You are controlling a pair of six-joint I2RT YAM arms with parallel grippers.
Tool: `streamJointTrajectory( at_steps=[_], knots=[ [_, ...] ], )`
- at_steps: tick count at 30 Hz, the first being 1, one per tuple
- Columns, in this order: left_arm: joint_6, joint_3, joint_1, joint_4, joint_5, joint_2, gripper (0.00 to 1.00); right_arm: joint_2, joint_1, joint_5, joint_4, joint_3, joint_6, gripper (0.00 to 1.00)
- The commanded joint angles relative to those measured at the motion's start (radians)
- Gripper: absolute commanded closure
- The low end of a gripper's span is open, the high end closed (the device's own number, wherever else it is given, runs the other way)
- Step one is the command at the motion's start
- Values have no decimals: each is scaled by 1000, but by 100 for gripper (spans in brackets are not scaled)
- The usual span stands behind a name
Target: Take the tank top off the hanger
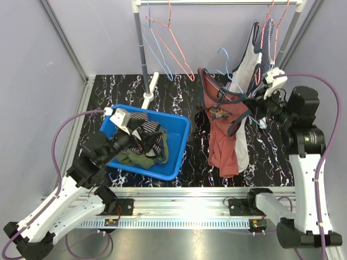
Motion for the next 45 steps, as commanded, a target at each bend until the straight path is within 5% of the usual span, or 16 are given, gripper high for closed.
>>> streamJointTrajectory(
  at_steps=[1, 14, 26, 39, 45],
  knots=[
    [112, 13, 4, 122, 85, 18, 1, -112, -4, -6, -1, -62, -96, 100],
    [466, 126, 4, 292, 371, 268, 1, -264, -4, -193, -113, -192, -277, 100],
    [612, 243, 4, 311, 607, 472, 5, -299, -4, -428, -227, -214, -544, 100],
    [747, 347, -8, 139, 809, 576, 43, -278, -4, -572, -287, -209, -694, 100],
    [812, 350, -27, 90, 789, 593, 82, -272, -5, -595, -282, -208, -687, 100]
  ],
)
